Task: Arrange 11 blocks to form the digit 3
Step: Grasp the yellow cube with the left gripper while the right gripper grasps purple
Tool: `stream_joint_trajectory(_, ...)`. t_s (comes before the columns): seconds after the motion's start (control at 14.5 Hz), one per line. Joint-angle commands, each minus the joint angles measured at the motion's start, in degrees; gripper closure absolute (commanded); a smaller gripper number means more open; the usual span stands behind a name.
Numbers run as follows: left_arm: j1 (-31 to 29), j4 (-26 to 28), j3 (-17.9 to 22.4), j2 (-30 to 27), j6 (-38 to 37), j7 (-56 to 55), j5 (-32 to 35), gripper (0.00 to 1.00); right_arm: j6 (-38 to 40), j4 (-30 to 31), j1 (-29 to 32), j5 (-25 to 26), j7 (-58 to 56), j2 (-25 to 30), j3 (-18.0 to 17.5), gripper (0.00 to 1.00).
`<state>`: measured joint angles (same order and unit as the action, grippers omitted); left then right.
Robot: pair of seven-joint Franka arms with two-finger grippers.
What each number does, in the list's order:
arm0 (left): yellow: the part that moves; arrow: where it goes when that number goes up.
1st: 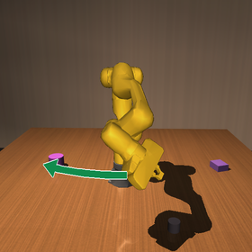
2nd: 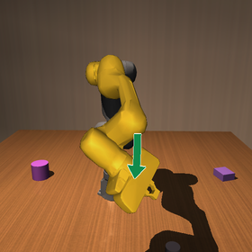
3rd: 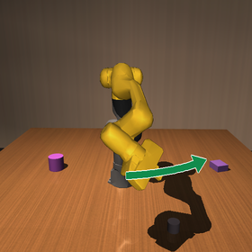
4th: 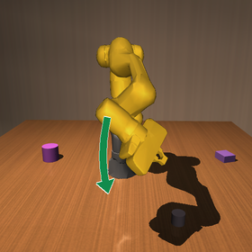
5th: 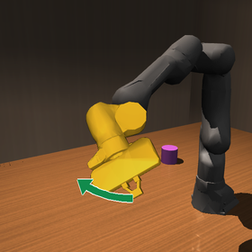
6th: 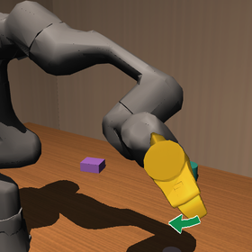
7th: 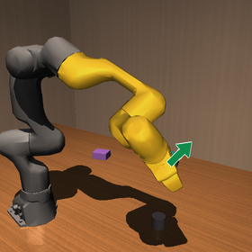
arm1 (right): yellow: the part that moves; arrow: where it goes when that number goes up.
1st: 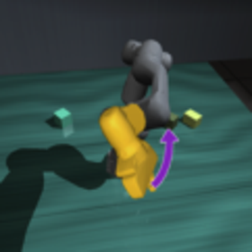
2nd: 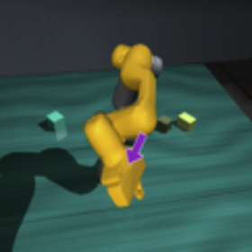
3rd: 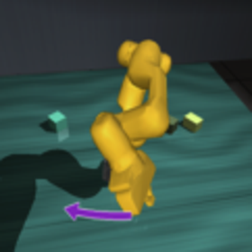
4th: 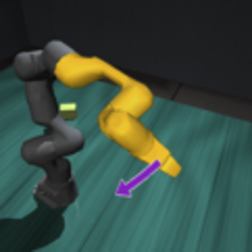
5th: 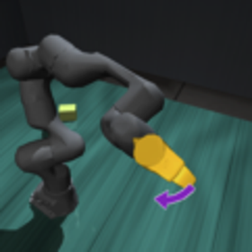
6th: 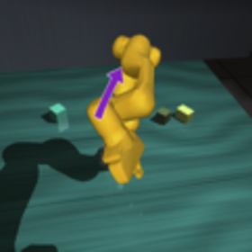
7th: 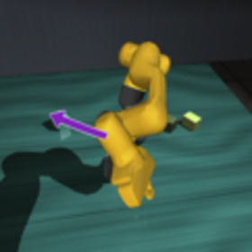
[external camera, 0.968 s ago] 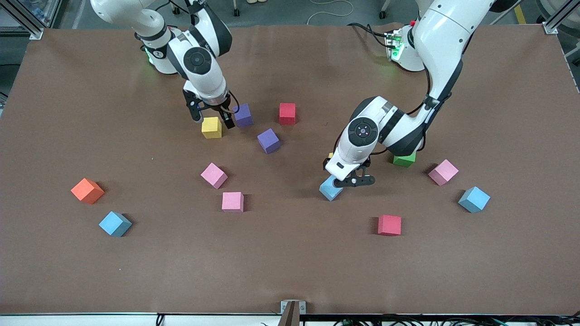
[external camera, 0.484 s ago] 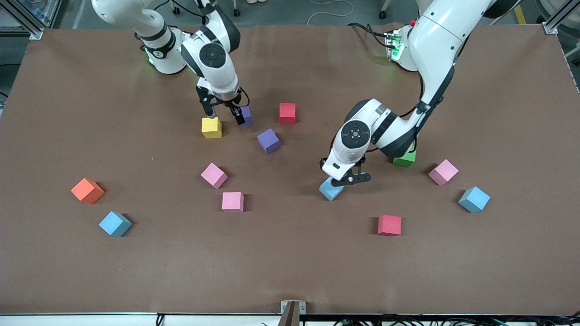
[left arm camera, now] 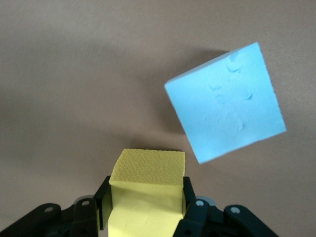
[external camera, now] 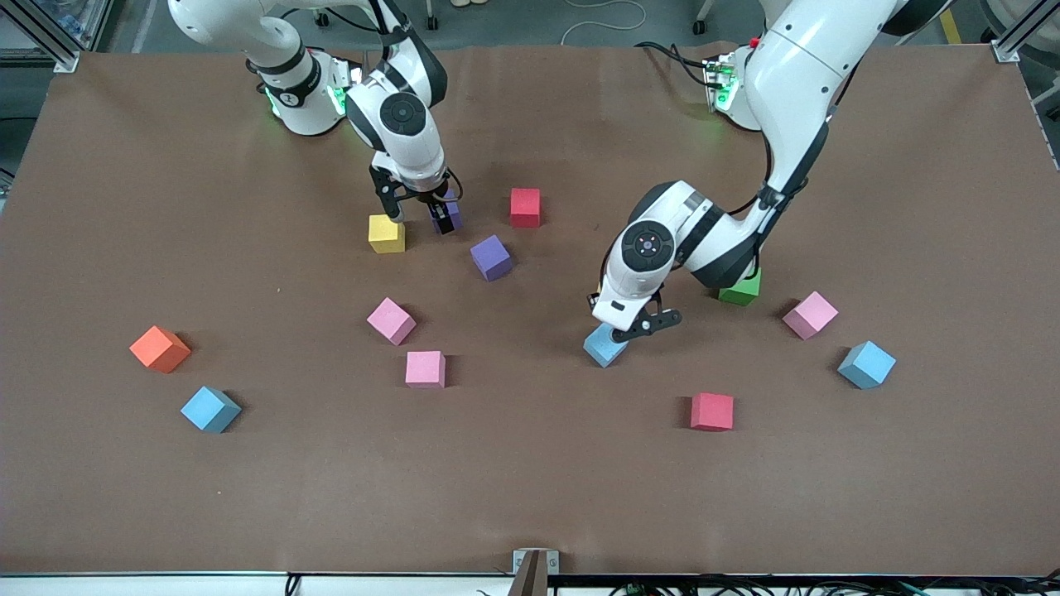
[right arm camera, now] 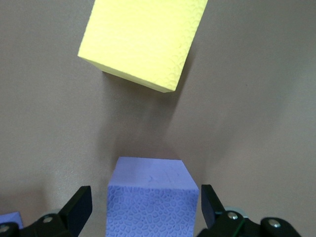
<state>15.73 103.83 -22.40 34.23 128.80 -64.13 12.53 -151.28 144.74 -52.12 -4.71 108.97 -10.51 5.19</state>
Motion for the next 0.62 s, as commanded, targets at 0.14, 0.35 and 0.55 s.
stream_joint_trajectory(0.14, -0.79, 11.46, -5.97, -11.18, -0.66, -25.21, 0.22, 0.68, -0.68, 0.28, -0.7, -0.74, 1.42, 0.32, 0.34, 0.3)
stream_joint_trajectory(0.35, -0.7, 15.52, -8.7, -13.57, -0.48, -37.42, -2.49, 0.7, -0.68, -0.07, -0.7, -0.83, 3.68, 0.41, 0.34, 0.94)
stream_joint_trajectory(0.55, -0.7, 17.63, -12.39, -14.8, -0.05, -54.38, -3.21, 0.7, 0.2, -0.68, -0.35, -0.83, 6.07, 0.41, 0.34, 1.0)
